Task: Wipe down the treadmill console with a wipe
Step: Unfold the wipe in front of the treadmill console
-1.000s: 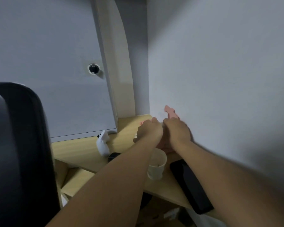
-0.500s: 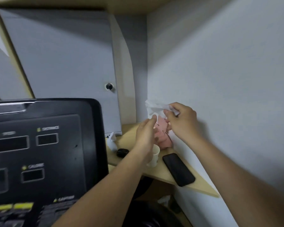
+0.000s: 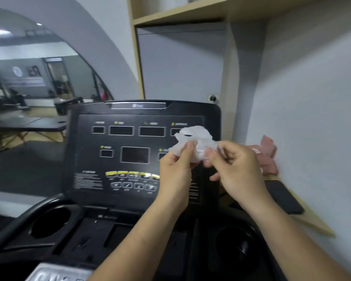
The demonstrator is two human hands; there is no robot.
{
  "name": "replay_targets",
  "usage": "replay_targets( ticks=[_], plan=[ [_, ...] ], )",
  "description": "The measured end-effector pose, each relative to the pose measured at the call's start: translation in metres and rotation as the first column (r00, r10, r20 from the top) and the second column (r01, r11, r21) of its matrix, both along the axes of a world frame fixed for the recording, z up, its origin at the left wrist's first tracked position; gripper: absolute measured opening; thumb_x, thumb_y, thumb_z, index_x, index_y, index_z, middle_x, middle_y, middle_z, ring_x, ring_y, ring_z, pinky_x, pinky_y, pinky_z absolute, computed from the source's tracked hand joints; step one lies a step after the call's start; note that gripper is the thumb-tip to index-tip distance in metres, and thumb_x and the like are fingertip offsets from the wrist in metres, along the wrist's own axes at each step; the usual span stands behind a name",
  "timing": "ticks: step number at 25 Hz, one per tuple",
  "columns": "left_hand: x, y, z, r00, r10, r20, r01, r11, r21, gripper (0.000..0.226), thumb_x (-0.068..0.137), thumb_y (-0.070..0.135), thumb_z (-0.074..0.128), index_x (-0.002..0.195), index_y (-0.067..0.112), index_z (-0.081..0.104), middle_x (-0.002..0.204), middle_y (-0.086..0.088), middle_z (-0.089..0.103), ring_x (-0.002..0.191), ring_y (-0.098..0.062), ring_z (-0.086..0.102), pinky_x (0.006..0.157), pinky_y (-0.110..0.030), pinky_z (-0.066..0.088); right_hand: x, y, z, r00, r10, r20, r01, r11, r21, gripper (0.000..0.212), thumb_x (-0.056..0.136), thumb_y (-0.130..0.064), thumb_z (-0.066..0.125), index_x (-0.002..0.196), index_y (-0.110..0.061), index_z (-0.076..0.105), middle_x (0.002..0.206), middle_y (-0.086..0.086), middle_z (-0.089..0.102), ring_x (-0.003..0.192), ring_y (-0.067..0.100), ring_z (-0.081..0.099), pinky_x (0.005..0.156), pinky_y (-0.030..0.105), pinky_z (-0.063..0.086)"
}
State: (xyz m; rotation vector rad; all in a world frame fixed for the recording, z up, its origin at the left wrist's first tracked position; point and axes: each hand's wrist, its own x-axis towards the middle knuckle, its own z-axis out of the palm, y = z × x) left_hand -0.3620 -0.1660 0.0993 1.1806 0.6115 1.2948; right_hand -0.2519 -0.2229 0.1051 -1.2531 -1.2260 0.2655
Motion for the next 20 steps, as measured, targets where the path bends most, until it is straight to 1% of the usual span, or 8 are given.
replay_targets(
  ticks=[3, 6, 9, 11, 13, 15, 18, 20],
  plan=[
    [-0.043, 0.005, -0.003, 0.996, 0.07, 0.06, -0.063, 0.992, -0.108, 0.024, 0.103, 0.008, 0.047, 0.099, -0.003, 0.068, 0.091, -0.016, 0.074, 0.086, -0.024, 0.071, 0.082, -0.035, 0.056, -0.033, 0.01, -0.008, 0.965, 0.023, -0.263, -0.035, 0.999, -0.04, 0.018, 0.093, -0.027, 0.061, 0.079, -0.016, 0.064, 0.079, -0.003, 0.072, 0.075, 0.012, 0.069, 0.052, 0.029, 0.056],
    [-0.083, 0.01, -0.005, 0.988, 0.068, 0.137, -0.039, 0.978, -0.205, 0.024, 0.1, 0.004, 0.046, 0.098, 0.007, 0.069, 0.084, -0.009, 0.074, 0.076, -0.021, 0.071, 0.066, -0.03, 0.054, -0.066, 0.017, -0.018, 0.902, 0.055, -0.428, -0.133, 0.979, -0.153, 0.016, 0.09, -0.024, 0.061, 0.077, -0.022, 0.069, 0.088, 0.0, 0.073, 0.088, 0.019, 0.068, 0.066, 0.032, 0.053],
    [-0.132, 0.016, -0.007, 0.975, 0.026, 0.221, 0.035, 0.962, -0.271, 0.03, 0.094, 0.007, 0.047, 0.088, 0.013, 0.076, 0.096, -0.011, 0.076, 0.086, -0.026, 0.073, 0.077, -0.039, 0.053, -0.102, 0.02, -0.023, 0.884, 0.023, -0.466, -0.157, 0.955, -0.251, 0.016, 0.087, -0.019, 0.059, 0.078, -0.023, 0.072, 0.091, 0.003, 0.074, 0.095, 0.024, 0.067, 0.081, 0.038, 0.051],
    [-0.172, 0.023, -0.008, 0.961, -0.089, 0.261, 0.163, 0.946, -0.279, 0.03, 0.093, 0.017, 0.045, 0.099, 0.009, 0.073, 0.107, -0.015, 0.074, 0.095, -0.03, 0.073, 0.081, -0.041, 0.056, -0.131, 0.02, -0.019, 0.793, 0.108, -0.6, -0.256, 0.952, -0.167, 0.019, 0.091, -0.012, 0.054, 0.086, -0.017, 0.073, 0.099, 0.01, 0.073, 0.1, 0.027, 0.068, 0.087, 0.04, 0.052],
    [-0.214, 0.034, -0.011, 0.959, -0.189, 0.212, 0.244, 0.931, -0.273, 0.032, 0.092, 0.029, 0.05, 0.101, 0.006, 0.071, 0.105, -0.014, 0.073, 0.093, -0.029, 0.071, 0.081, -0.039, 0.055, -0.164, 0.021, -0.017, 0.732, 0.204, -0.65, -0.324, 0.944, -0.069, 0.02, 0.095, -0.007, 0.05, 0.097, -0.012, 0.07, 0.107, 0.014, 0.071, 0.106, 0.029, 0.066, 0.092, 0.043, 0.053],
    [-0.253, 0.043, -0.018, 0.974, -0.22, 0.059, 0.227, 0.944, -0.241, 0.033, 0.09, 0.036, 0.063, 0.102, 0.007, 0.072, 0.101, -0.014, 0.073, 0.091, -0.029, 0.069, 0.087, -0.042, 0.052, -0.199, 0.024, -0.019, 0.746, 0.24, -0.621, -0.335, 0.942, -0.038, 0.018, 0.097, -0.005, 0.05, 0.1, -0.01, 0.067, 0.107, 0.015, 0.07, 0.104, 0.029, 0.067, 0.091, 0.045, 0.053],
    [-0.296, 0.051, -0.033, 0.987, -0.16, -0.032, 0.153, 0.977, -0.148, 0.015, 0.092, 0.016, 0.065, 0.081, 0.016, 0.075, 0.082, -0.006, 0.073, 0.077, -0.023, 0.067, 0.077, -0.038, 0.054, -0.244, 0.026, -0.02, 0.744, 0.264, -0.613, -0.343, 0.939, -0.011, 0.014, 0.097, -0.004, 0.05, 0.102, -0.008, 0.063, 0.095, 0.012, 0.071, 0.089, 0.025, 0.069, 0.078, 0.039, 0.056],
    [-0.323, 0.05, -0.039, 0.992, -0.119, -0.043, 0.116, 0.991, -0.062, 0.013, 0.093, 0.007, 0.063, 0.092, 0.018, 0.07, 0.082, -0.004, 0.075, 0.072, -0.018, 0.068, 0.062, -0.034, 0.054, -0.269, 0.025, -0.021, 0.758, 0.23, -0.611, -0.304, 0.952, -0.018, 0.016, 0.096, -0.002, 0.052, 0.108, -0.01, 0.06, 0.095, 0.011, 0.072, 0.089, 0.027, 0.069, 0.078, 0.04, 0.056]
  ],
)
